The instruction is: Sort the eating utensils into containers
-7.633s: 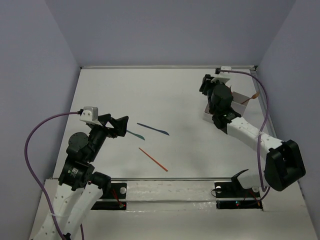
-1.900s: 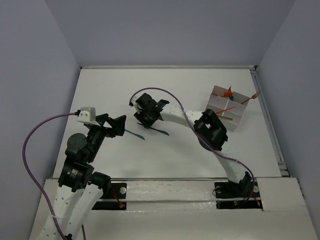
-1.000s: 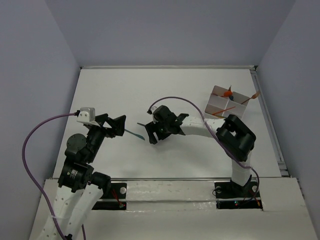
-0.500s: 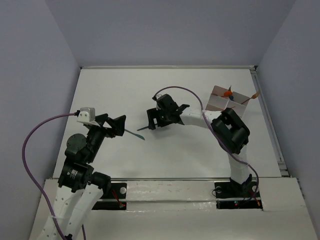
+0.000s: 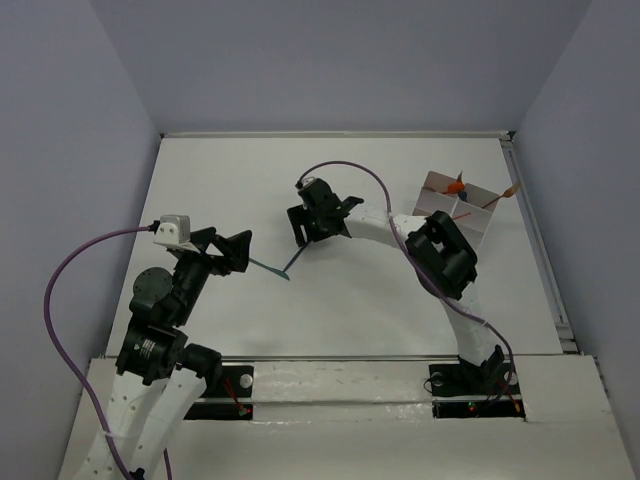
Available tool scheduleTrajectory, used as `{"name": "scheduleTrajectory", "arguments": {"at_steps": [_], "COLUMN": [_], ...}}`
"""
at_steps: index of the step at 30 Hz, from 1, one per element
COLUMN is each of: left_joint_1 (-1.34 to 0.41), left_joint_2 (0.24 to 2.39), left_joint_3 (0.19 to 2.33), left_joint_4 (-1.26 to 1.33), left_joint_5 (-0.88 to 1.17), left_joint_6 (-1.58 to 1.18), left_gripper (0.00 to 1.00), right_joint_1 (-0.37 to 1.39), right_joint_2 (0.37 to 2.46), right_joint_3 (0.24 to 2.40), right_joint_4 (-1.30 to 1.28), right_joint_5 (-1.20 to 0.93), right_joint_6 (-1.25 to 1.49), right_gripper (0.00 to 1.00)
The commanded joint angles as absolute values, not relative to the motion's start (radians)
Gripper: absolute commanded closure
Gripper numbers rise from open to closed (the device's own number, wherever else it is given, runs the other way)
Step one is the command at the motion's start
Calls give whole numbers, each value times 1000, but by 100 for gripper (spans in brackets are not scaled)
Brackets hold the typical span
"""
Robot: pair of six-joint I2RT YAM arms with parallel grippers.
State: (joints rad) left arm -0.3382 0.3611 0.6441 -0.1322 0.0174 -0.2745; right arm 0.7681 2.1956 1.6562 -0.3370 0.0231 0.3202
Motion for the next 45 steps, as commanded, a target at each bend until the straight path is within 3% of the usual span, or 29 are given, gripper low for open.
{"name": "scheduleTrajectory", "arguments": {"at_steps": [1,12,18,23,26,30,35,36,39,43,45], "left_joint_1": [-334,-334,-334,-334,-334,-334,-334,-334,-334,-334,-334], "left_joint_2": [350,351,348,348,348,348,350,350,350,348,348], "left_joint_3": [683,681,681,681,681,681,681,681,681,681,681], "left_joint_4": [-84,-84,-84,-84,-84,-83,-84,-83,-83,-83,-81], "left_joint_5": [14,11,12,12,11,12,14,14,14,17,18], "left_joint_6": [-272,-272,-272,-272,-273,-273,-273,-273,-273,-273,-273], "left_gripper": [1,1,1,1,1,1,1,1,1,1,1], "right_joint_1": [830,876,847,813,804,784,775,775,775,775,775], "right_joint_2": [2238,2293,2220,2163,2145,2128,2143,2144,2128,2102,2071], "right_joint_3": [1700,1735,1608,1537,1499,1451,1451,1451,1433,1399,1369], "right_joint_4": [-472,-618,-575,-535,-516,-480,-489,-492,-492,-495,-483], "right_joint_5": [129,310,301,242,213,157,138,135,130,144,167], "right_joint_6": [288,282,241,232,232,235,236,238,241,248,255], "right_gripper": [27,41,62,62,51,53,69,76,79,93,93]}}
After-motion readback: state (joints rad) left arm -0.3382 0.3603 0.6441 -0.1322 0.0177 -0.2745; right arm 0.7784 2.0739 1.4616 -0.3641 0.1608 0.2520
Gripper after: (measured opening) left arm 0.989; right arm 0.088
